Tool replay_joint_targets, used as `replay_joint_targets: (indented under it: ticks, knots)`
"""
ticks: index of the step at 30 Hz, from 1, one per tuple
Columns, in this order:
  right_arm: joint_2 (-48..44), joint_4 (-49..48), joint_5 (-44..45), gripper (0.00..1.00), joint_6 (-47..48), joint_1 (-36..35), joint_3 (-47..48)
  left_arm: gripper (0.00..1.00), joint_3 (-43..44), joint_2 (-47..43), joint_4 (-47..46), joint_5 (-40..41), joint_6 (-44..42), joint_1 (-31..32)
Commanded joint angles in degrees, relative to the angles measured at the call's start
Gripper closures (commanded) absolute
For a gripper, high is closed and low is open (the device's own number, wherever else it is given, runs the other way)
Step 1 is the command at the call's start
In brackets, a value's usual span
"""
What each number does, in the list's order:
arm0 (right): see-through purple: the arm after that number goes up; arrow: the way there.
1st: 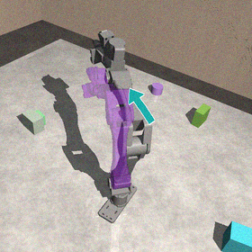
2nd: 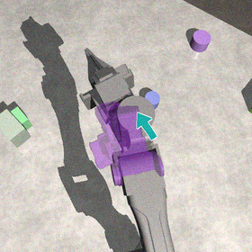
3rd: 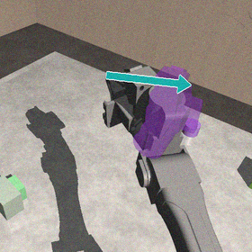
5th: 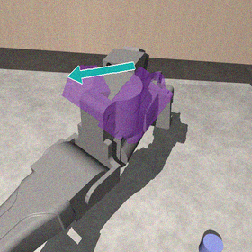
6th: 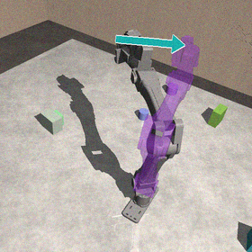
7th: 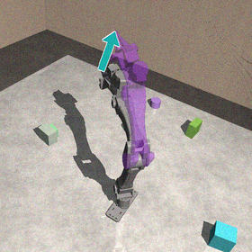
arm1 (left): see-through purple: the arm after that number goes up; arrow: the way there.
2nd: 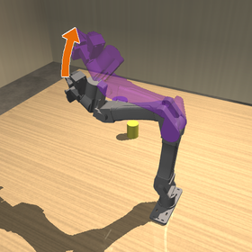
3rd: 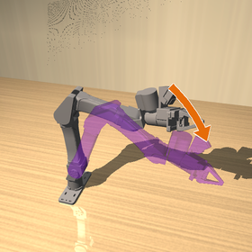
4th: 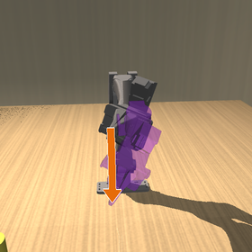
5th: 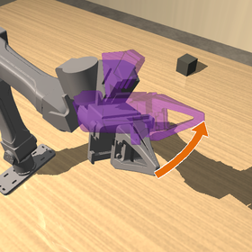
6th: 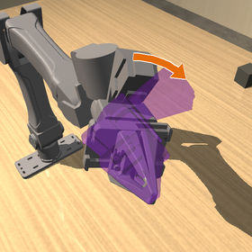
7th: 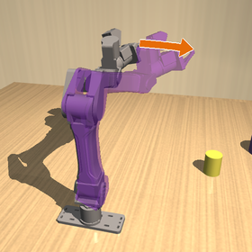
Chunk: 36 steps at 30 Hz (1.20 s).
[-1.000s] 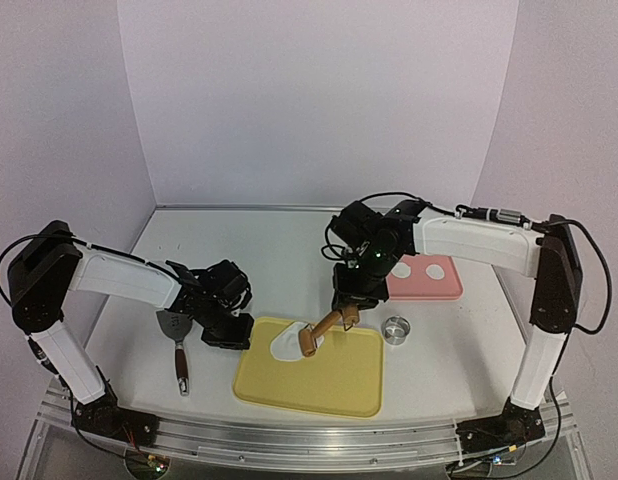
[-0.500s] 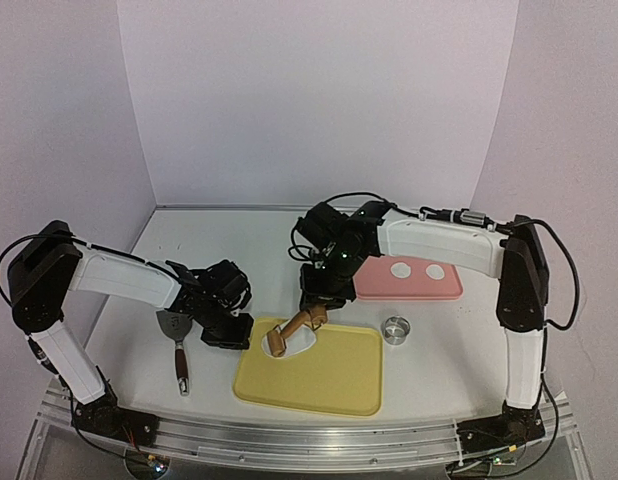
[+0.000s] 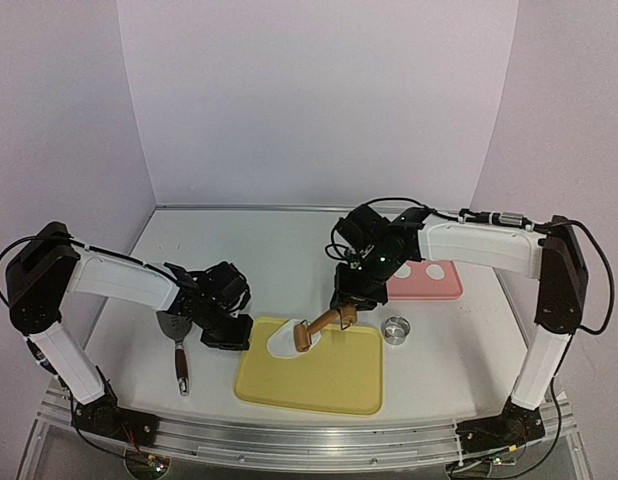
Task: Roll out the dumpling wrappers from the dough
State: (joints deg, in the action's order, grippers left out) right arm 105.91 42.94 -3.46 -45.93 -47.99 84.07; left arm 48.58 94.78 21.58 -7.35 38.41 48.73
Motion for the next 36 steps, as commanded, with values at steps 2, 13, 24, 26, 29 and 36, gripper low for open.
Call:
replay_joint_targets:
  ticks: [2,13,24,26,29,36]
  knots:
    - [3.1,13.3,12.8,1.0,1.2,1.5,-4.6,1.0,-0.8,-2.2,1.3,-0.6,0.2,0.3]
    - [16.3,13.1,10.1,1.0,1.6,-3.0,12.4,1.0,2.0,-0.4,0.9,-1.7,-2.4,0.4]
    - [17.7,13.1,10.7,1.0,2.8,-4.6,15.0,1.0,0.7,-1.4,1.5,-0.3,-0.2,0.6]
    - [15.4,13.2,11.7,1.0,2.4,-4.0,12.4,1.0,0.6,-1.4,2.1,0.4,0.3,0.6]
    - [10.1,13.4,12.9,1.0,1.4,-2.8,5.8,1.0,-0.1,-1.5,2.7,0.9,0.9,0.5]
    - [0.4,13.4,15.2,1.0,-0.5,1.2,-6.7,1.0,-1.3,-2.4,2.6,1.0,1.1,0.5]
